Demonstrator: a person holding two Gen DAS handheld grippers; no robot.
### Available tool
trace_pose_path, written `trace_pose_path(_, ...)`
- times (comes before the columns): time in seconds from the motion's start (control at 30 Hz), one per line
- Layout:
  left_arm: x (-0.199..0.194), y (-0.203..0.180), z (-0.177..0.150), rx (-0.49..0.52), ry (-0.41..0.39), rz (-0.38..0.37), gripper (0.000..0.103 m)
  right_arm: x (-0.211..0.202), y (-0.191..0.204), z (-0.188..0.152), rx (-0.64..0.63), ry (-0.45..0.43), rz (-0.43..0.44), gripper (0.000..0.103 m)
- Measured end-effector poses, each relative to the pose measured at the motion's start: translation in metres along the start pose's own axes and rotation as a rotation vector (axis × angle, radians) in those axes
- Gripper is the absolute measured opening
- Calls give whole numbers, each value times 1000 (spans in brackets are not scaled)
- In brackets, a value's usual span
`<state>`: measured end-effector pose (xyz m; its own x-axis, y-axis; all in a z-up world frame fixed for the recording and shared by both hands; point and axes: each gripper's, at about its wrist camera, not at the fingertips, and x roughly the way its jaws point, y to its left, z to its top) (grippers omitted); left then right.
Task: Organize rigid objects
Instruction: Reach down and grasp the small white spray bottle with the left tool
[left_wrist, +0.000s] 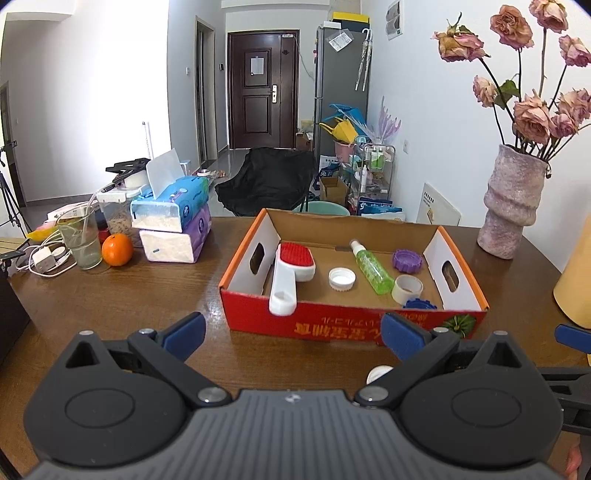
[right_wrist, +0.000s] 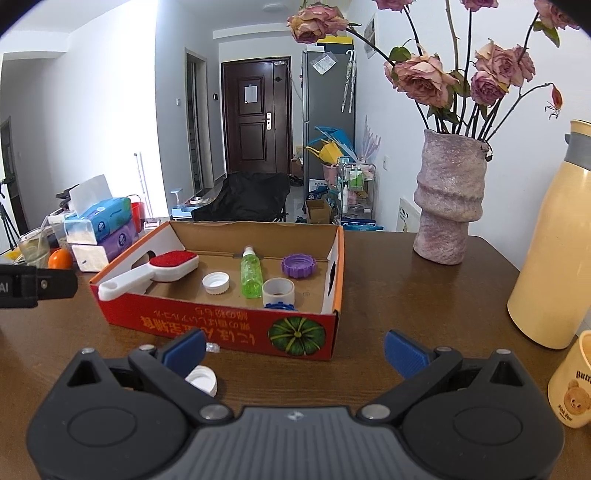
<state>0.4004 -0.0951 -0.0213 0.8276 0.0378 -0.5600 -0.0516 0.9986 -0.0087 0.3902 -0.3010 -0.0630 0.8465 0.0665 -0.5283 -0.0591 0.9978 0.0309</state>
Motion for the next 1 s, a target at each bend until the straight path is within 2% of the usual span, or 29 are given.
trace_pose_path(0.4,-2,2,-33,-3,59,-12,103,-17,-2,-28,-6,19,-3,103)
trace_pose_path(1.0,19,6,-87,-10,190,4,103,-16,-8,-66,-3,71,-30,103)
